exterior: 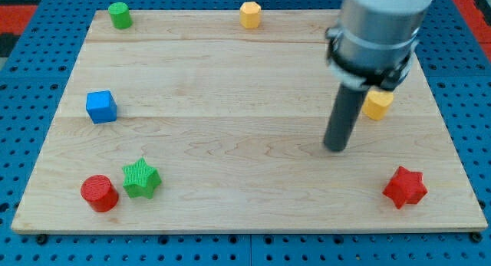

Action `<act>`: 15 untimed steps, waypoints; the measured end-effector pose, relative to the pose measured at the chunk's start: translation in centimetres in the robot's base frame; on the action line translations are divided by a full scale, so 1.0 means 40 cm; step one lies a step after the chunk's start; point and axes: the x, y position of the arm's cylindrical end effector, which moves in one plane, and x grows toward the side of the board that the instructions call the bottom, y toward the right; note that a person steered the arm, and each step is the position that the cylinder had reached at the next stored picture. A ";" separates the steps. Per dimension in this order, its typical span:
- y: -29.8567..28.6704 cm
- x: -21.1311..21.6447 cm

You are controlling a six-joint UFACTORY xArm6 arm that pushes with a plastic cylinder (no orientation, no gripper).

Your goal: Push the red star above the red circle

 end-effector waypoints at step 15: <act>0.265 0.027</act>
